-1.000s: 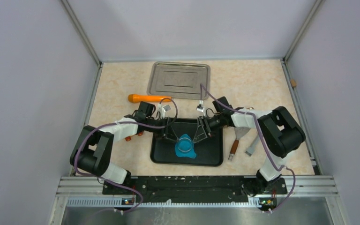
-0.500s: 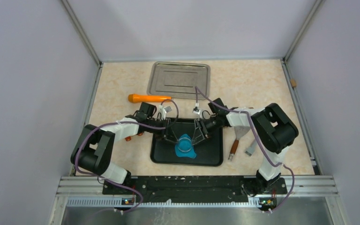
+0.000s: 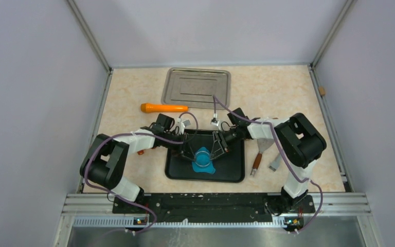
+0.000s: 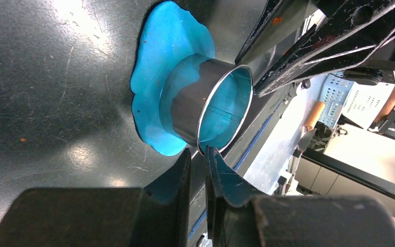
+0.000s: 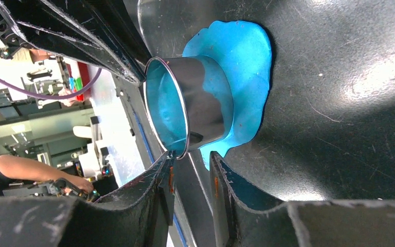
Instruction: Roll out the dumpling wrappers from the dough
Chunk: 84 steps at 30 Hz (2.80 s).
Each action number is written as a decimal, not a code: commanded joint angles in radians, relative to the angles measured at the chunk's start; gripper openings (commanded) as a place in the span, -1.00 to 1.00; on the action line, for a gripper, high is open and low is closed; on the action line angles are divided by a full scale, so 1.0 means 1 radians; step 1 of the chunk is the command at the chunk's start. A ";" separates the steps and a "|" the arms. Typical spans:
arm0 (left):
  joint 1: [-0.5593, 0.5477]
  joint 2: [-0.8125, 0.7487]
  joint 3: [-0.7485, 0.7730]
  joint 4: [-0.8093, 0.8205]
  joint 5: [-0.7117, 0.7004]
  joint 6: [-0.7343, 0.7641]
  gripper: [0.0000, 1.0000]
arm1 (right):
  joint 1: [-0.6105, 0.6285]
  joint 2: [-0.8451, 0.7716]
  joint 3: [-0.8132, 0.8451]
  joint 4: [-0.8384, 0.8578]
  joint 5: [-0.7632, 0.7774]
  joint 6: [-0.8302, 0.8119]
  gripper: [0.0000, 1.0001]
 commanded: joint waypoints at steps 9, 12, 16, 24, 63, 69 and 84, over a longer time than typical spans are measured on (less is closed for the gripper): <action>-0.007 0.010 0.014 0.001 -0.027 0.032 -0.69 | 0.017 0.034 0.046 -0.004 0.036 -0.053 -0.38; -0.011 0.013 0.010 -0.002 -0.040 0.050 -0.85 | 0.018 0.042 0.045 -0.018 0.062 -0.066 -0.41; -0.012 0.021 -0.004 -0.006 -0.080 0.081 -1.00 | 0.018 0.059 0.045 -0.036 0.087 -0.085 -0.47; -0.011 0.058 -0.012 -0.028 -0.156 0.103 -1.00 | 0.019 0.088 0.044 -0.056 0.155 -0.094 -0.63; -0.012 -0.036 0.164 -0.258 -0.421 0.134 -1.00 | 0.091 -0.022 0.276 -0.220 0.310 -0.203 -0.95; -0.009 -0.078 0.359 -0.417 -0.326 0.247 -0.11 | 0.088 -0.157 0.455 -0.467 0.282 -0.361 -0.48; -0.012 0.287 0.700 -0.681 -0.135 0.802 0.32 | 0.332 -0.274 0.283 -0.390 0.476 -1.313 -0.40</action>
